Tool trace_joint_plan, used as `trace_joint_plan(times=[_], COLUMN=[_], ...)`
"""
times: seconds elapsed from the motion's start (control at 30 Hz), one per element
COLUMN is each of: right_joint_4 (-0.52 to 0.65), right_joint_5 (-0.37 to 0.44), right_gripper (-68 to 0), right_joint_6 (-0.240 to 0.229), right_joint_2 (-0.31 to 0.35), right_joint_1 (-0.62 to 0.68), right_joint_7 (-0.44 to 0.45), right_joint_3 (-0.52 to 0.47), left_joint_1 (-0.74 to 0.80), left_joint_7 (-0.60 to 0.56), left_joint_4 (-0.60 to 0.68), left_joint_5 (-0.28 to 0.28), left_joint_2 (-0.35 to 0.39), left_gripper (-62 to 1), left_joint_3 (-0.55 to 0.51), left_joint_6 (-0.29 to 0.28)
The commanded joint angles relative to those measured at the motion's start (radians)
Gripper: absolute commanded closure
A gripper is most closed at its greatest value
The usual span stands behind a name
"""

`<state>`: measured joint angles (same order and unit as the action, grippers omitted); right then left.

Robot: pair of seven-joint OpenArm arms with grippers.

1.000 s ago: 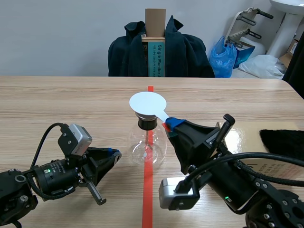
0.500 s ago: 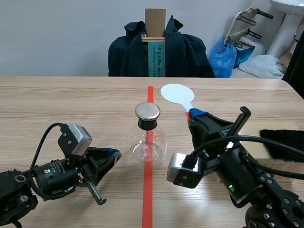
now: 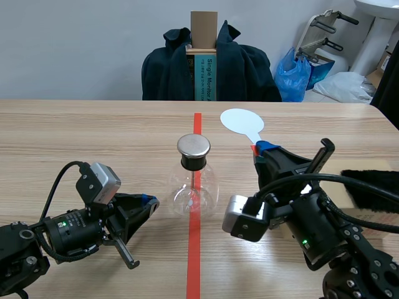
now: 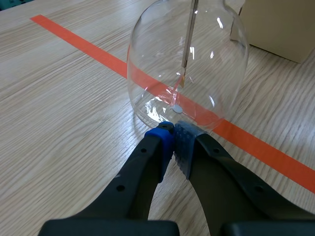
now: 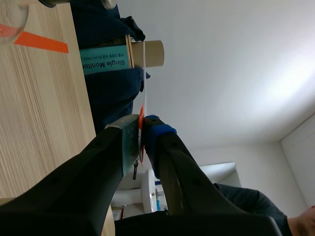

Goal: Do the electroscope experiment.
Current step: 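Move the plate toward and away from the electroscope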

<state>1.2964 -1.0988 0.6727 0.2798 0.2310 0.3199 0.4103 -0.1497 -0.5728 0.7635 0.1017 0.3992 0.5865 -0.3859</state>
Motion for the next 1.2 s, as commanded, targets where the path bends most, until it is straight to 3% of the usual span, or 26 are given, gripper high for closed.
trace_joint_plan(times=[0.0, 0.5, 1.17], right_joint_4=[0.011, 0.011, 0.011], right_joint_5=[0.003, -0.016, -0.017], right_gripper=[-0.8, -0.8, -0.8], right_joint_6=[0.011, 0.011, 0.011], right_joint_2=[0.011, 0.011, 0.011], right_joint_1=[-0.012, -0.012, -0.012], right_joint_7=[0.027, 0.282, 0.338], right_joint_3=[0.003, 0.003, 0.003], left_joint_1=[-0.013, -0.013, -0.011], left_joint_7=[-0.011, -0.011, -0.011], left_joint_4=[0.013, 0.013, 0.013], left_joint_5=[0.009, 0.009, 0.009], left_joint_2=[-0.005, -0.005, -0.005], left_gripper=[-3.2, -3.2, -3.2], left_joint_3=[-0.003, -0.003, -0.003], left_joint_6=[-0.001, -0.001, -0.001])
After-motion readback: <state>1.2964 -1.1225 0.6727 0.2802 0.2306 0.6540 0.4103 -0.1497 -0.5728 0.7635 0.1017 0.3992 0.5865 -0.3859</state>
